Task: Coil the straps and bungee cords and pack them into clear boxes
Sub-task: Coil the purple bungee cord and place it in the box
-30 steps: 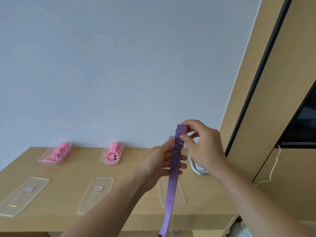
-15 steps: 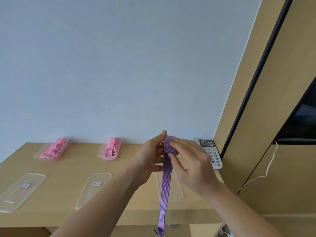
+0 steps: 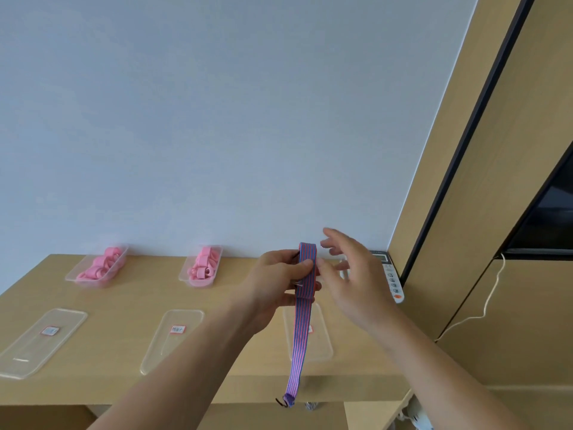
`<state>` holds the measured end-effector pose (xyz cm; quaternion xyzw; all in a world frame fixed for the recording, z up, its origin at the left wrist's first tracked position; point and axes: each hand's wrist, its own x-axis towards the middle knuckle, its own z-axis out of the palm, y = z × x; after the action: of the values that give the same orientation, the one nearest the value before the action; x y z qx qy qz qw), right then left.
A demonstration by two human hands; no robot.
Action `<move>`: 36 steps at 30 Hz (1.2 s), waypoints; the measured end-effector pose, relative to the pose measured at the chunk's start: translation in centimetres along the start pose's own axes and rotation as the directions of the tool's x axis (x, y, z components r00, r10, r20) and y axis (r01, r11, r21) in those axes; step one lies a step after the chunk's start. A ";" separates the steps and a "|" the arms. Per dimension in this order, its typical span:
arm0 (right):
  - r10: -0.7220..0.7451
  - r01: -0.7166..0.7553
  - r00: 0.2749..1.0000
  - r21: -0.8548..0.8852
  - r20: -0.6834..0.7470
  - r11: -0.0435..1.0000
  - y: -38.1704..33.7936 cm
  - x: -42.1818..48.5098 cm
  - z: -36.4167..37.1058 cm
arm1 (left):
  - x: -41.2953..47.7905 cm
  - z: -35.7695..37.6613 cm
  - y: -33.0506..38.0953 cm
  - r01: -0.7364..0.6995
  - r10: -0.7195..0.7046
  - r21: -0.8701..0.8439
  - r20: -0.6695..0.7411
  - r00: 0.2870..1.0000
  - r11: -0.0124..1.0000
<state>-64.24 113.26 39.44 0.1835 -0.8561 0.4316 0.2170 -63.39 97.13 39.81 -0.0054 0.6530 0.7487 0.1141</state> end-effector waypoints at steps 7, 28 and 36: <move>0.256 -0.410 0.846 0.263 0.469 0.873 -0.7 2.6 -2.4 | -0.2 0.0 0.2 -0.036 0.036 0.043 0.012 0.999 0.998; -0.147 0.145 0.989 -0.081 -0.025 0.986 -1.2 3.0 -2.0 | -0.3 0.8 0.7 0.105 -0.104 -0.005 0.132 0.986 0.994; -0.401 0.382 0.912 -0.177 -0.085 0.907 -0.5 0.9 -0.9 | 0.0 1.0 1.1 0.158 -0.155 -0.045 0.064 0.986 0.986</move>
<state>-64.55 113.63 40.71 0.3078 -0.8184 0.3212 0.3639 -63.43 97.95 41.06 -0.0368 0.6280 0.7533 0.1920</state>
